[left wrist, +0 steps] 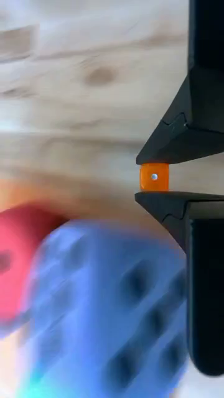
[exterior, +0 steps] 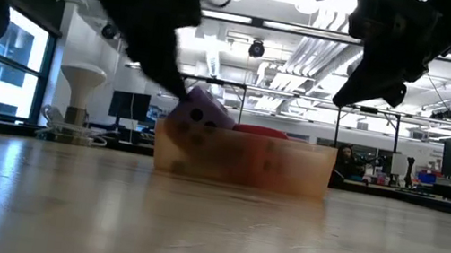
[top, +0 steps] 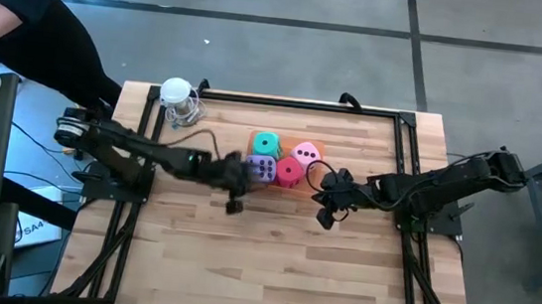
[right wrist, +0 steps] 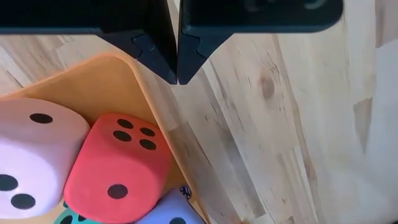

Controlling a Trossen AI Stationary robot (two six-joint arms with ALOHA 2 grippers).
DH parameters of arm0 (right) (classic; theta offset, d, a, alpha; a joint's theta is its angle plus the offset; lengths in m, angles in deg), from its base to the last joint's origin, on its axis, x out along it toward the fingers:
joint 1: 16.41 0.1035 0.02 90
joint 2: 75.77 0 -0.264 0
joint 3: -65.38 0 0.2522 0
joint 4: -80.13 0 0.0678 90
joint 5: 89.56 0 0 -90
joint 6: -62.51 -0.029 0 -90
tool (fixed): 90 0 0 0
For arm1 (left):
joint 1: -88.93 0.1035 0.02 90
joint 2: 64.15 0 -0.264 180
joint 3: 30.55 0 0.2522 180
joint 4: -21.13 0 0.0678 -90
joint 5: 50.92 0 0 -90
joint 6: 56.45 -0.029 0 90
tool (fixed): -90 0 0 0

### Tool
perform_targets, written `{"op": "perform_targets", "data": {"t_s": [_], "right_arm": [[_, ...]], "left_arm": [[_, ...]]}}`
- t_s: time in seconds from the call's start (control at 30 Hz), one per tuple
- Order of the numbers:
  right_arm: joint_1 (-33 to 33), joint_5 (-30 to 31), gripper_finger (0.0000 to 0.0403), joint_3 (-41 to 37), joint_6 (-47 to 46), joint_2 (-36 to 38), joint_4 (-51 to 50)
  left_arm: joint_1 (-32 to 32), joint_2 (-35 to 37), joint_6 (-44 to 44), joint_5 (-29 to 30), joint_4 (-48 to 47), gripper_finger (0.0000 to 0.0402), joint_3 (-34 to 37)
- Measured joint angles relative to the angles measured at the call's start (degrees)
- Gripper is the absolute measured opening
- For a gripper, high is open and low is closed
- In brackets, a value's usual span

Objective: Pick & Place Dice
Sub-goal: Put the small orange dice into the orange bin

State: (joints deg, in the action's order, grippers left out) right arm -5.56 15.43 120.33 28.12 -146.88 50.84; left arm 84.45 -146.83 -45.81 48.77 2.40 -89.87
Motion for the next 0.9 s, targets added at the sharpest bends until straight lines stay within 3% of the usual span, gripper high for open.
{"op": "perform_targets", "data": {"t_s": [0.23, 0.5, 0.73, 0.9], "right_arm": [[0.0, 0.5, 0.0003, 0.0, -1.6, 0.0, -0.6], [3.5, 9.2, 0.0002, 0.1, -5.9, 2.0, -3.8], [6.3, 13.5, 0.0002, 0.1, -11.5, 2.0, -7.1], [7.1, 15.1, 0.0002, 0.1, -13.8, 2.0, -9.3]], "left_arm": [[9.6, -2.1, -12.3, -6.0, 0.3, 0.0056, -13.0], [16.4, -11.2, -14.8, -10.0, -3.7, 0.0056, -24.1], [17.6, -20.1, -14.3, -10.0, -7.7, 0.0057, -29.7], [17.3, -21.5, -16.1, -9.6, -7.5, 0.0083, -30.4]]}}
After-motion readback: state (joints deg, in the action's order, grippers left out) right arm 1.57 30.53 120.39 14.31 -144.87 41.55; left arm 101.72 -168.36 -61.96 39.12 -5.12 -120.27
